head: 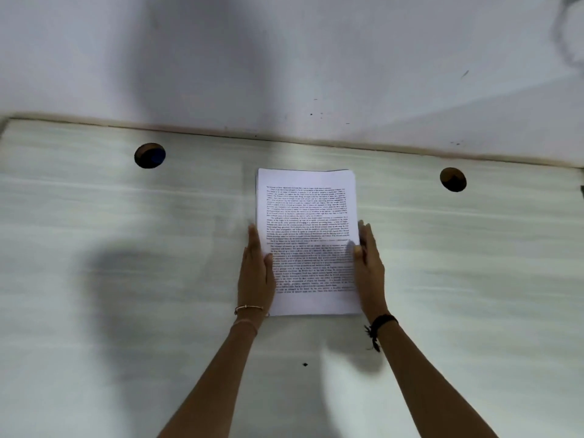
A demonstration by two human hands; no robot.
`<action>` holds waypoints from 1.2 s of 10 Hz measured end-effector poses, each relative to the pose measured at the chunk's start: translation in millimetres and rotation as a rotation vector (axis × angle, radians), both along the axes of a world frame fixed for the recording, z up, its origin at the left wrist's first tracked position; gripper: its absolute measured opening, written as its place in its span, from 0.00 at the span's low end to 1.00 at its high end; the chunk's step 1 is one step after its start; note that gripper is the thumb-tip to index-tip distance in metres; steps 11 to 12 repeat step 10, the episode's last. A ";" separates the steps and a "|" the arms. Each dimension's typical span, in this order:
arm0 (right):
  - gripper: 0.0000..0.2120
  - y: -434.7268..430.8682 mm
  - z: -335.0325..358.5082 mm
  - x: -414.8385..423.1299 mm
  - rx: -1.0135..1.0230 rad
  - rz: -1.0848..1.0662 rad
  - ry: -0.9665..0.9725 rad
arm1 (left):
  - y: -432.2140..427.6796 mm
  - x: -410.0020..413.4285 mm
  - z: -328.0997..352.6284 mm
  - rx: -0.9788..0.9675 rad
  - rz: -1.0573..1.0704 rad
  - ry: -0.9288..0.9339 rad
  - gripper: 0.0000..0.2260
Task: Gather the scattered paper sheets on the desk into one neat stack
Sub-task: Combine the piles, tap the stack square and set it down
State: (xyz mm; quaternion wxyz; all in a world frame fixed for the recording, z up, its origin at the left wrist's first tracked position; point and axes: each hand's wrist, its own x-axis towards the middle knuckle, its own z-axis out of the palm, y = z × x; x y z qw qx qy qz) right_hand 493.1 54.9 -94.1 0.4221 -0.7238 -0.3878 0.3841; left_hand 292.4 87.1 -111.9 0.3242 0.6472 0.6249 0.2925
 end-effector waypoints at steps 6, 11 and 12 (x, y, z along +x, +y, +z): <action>0.23 -4.5 8.6 4.5 -0.060 0.036 0.288 | 5.5 -0.5 11.9 -0.264 -0.028 -0.245 0.26; 0.25 -1.8 32.6 15.6 -0.130 0.108 0.265 | 13.2 -10.4 32.9 -0.378 -0.079 -0.190 0.25; 0.25 -1.8 32.6 15.6 -0.130 0.108 0.265 | 13.2 -10.4 32.9 -0.378 -0.079 -0.190 0.25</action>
